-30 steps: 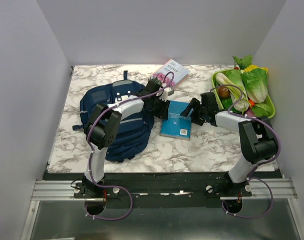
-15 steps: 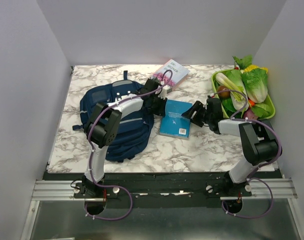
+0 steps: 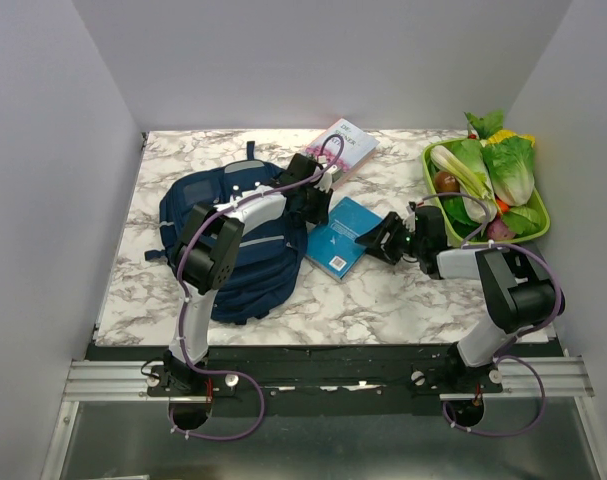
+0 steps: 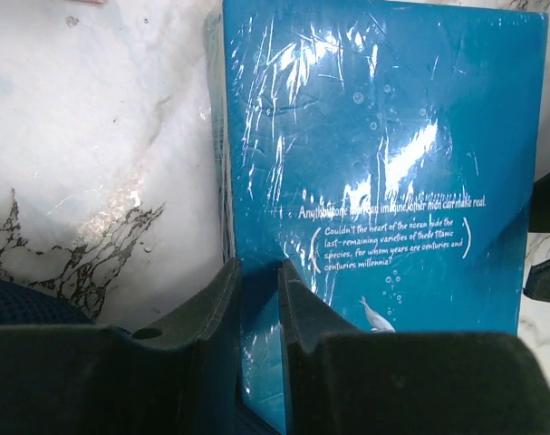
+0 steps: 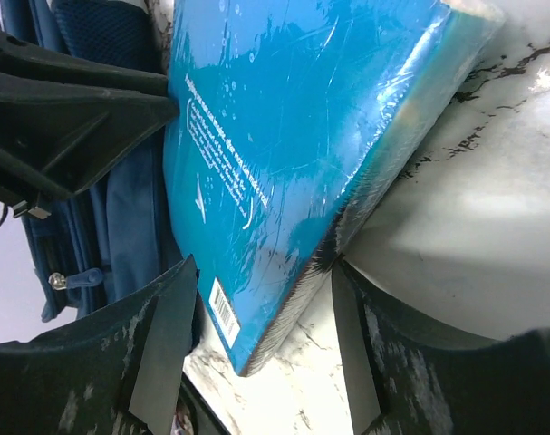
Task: Pack the student bag
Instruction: Pick up the book from the center of the board.
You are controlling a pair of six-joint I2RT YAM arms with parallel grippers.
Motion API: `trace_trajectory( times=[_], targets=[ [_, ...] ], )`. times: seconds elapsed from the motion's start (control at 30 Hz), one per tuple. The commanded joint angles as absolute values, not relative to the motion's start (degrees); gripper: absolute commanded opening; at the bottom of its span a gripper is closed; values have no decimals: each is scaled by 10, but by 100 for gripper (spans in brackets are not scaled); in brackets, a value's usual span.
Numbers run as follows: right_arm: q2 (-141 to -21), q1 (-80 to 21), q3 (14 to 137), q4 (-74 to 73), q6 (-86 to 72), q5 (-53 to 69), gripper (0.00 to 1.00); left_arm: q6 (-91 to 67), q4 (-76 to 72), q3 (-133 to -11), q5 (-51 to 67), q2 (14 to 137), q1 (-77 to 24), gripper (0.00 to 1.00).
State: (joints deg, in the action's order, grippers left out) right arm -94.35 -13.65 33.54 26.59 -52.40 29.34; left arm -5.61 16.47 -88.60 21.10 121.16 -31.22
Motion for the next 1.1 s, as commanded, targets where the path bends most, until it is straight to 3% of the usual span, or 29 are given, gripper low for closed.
trace_trajectory(
  times=[0.0,0.37,0.53,0.7,1.07],
  targets=[
    [-907,-162,380,442,-570,370,67,-73,182,-871,283,1247,-349,27],
    [-863,-163,433,417,-541,330,66,-75,182,-866,295,1251,-352,27],
    [-878,-171,407,468,-554,325,66,-83,181,-867,306,1251,-353,27],
    [-901,-181,413,369,-514,291,66,-85,177,-863,308,1248,-354,26],
    [-975,-190,443,360,-532,287,66,-88,174,-863,319,1250,-357,24]
  ],
)
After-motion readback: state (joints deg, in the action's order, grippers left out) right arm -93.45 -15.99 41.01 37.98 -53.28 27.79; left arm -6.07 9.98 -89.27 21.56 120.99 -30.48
